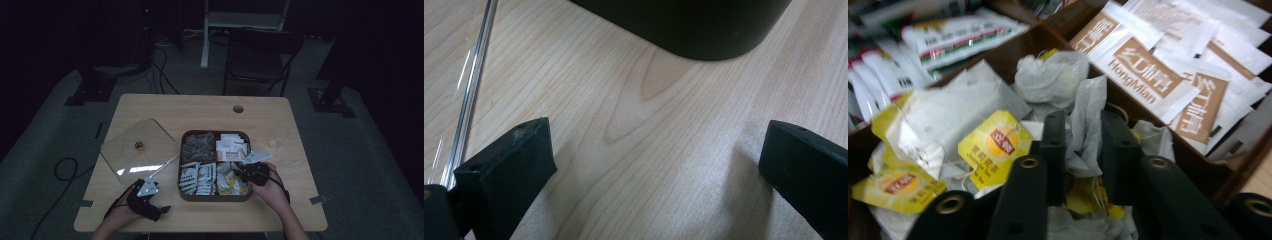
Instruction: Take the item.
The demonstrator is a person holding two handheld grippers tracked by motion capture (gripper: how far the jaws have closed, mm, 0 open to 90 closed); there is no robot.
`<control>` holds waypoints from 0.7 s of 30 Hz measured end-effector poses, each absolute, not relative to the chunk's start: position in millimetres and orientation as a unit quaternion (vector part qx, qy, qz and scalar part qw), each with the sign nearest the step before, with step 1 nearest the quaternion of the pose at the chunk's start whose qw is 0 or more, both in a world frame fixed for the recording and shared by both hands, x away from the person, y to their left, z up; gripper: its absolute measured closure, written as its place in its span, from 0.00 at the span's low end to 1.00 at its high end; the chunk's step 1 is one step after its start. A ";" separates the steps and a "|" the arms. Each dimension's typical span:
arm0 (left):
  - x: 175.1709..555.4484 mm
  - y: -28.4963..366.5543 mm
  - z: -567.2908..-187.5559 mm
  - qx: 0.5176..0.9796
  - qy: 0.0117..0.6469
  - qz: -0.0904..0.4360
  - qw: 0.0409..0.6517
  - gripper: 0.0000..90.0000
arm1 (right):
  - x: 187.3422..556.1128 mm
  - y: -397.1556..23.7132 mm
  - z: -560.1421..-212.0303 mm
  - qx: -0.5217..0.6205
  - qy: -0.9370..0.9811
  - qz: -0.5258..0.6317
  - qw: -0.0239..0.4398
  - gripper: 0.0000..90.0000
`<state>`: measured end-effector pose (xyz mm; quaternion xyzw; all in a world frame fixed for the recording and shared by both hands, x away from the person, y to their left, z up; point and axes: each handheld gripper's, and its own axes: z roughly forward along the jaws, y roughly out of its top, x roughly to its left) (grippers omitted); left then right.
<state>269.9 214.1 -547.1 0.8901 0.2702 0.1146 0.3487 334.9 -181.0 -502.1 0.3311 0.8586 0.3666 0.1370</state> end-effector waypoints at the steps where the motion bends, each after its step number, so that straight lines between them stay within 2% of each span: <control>1: 269.9 214.1 -547.1 0.890 0.270 0.115 0.349 0.02 | 334.5 -181.8 -500.9 0.333 0.857 0.369 0.137 0.86; 21: 270.0 214.2 -547.1 0.890 0.269 0.115 0.349 0.02 | 329.2 -185.0 -464.3 0.328 0.834 0.425 0.131 0.88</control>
